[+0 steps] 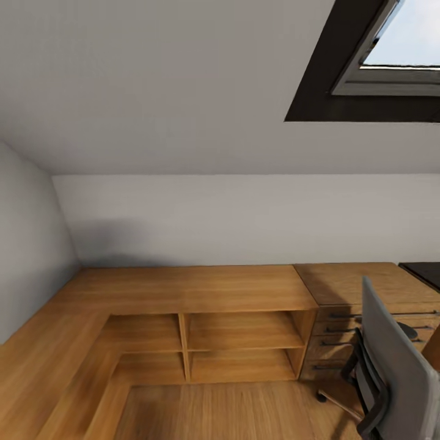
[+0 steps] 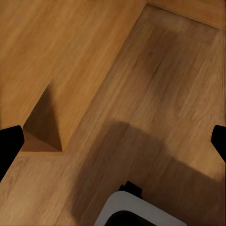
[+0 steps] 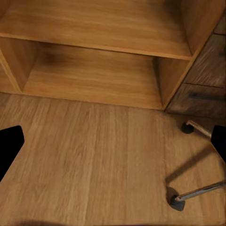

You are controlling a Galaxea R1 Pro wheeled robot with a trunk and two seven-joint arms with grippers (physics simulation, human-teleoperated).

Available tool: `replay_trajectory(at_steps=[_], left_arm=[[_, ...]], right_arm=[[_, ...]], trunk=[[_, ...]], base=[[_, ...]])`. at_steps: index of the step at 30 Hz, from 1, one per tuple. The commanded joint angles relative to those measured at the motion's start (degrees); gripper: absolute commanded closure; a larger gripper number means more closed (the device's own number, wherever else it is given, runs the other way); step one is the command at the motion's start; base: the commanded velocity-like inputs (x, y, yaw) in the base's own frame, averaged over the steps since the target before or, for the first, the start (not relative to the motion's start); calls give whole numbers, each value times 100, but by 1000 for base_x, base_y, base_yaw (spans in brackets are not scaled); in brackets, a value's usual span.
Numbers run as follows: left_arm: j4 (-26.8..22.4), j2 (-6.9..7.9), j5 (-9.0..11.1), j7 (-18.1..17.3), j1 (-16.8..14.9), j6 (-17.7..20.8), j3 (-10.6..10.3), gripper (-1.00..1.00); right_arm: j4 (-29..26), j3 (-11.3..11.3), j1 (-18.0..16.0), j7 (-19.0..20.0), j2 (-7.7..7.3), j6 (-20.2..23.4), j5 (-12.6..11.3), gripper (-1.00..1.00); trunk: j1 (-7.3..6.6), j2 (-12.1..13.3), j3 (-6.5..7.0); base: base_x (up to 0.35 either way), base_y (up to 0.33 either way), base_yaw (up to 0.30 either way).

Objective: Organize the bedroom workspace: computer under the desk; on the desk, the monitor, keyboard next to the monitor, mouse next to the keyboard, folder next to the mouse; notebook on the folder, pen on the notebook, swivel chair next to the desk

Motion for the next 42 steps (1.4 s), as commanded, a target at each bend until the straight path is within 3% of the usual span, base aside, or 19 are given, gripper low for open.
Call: replay_trajectory(at_steps=[1,23,42], left_arm=[[-11,6,31,42,-3,-13,-49,-100],[-11,5,31,42,-3,-13,-49,-100],[-11,5,31,42,-3,-13,-59,-100]], right_arm=[[8,49,-7,-38,2,-13,-13,-100],[6,40,-7,-38,2,133,-24,-100],[6,40,-7,-42,2,135,-24,-100]], trunk=[[3,-11,-12],[3,-11,-12],[3,-11,-12]], base=[[29,17,-299],[3,3,-300],[127,132,-300]])
